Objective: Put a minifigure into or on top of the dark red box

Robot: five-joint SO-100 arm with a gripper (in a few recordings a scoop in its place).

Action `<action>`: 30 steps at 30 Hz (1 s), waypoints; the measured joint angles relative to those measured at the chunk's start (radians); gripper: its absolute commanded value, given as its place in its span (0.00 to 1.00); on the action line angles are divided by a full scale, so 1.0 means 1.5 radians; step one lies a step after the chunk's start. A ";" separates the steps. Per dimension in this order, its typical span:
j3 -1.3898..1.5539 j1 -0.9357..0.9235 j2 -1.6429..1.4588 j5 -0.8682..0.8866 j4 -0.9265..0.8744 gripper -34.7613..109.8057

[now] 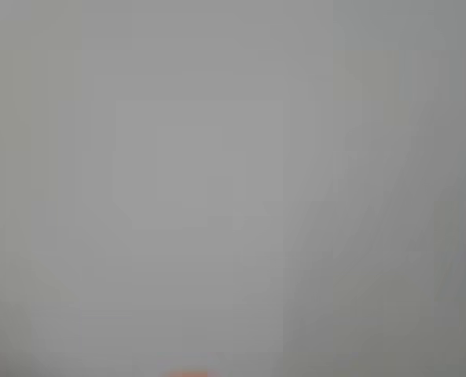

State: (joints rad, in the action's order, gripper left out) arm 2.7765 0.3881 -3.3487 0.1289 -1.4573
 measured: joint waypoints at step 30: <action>0.165 0.165 -0.032 -0.081 0.082 0.24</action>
